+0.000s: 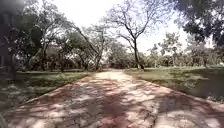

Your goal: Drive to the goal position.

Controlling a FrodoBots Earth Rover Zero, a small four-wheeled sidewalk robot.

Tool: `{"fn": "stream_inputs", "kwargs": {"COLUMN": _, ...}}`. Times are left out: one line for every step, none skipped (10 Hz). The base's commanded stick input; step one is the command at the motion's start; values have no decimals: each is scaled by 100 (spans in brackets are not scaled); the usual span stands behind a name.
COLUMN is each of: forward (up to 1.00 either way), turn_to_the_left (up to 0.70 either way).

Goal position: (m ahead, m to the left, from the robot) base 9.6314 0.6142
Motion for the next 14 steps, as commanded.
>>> {"fn": "stream_inputs", "kwargs": {"forward": 70, "turn_to_the_left": 0}}
{"fn": "stream_inputs", "kwargs": {"forward": 70, "turn_to_the_left": 0}}
{"fn": "stream_inputs", "kwargs": {"forward": 70, "turn_to_the_left": 0}}
{"fn": "stream_inputs", "kwargs": {"forward": 70, "turn_to_the_left": 0}}
{"fn": "stream_inputs", "kwargs": {"forward": 70, "turn_to_the_left": 0}}
{"fn": "stream_inputs", "kwargs": {"forward": 70, "turn_to_the_left": 0}}
{"fn": "stream_inputs", "kwargs": {"forward": 70, "turn_to_the_left": 0}}
{"fn": "stream_inputs", "kwargs": {"forward": 70, "turn_to_the_left": 0}}
{"fn": "stream_inputs", "kwargs": {"forward": 70, "turn_to_the_left": 0}}
{"fn": "stream_inputs", "kwargs": {"forward": 70, "turn_to_the_left": 0}}
{"fn": "stream_inputs", "kwargs": {"forward": 70, "turn_to_the_left": 0}}
{"fn": "stream_inputs", "kwargs": {"forward": 70, "turn_to_the_left": 0}}
{"fn": "stream_inputs", "kwargs": {"forward": 70, "turn_to_the_left": 0}}
{"fn": "stream_inputs", "kwargs": {"forward": 70, "turn_to_the_left": 0}}
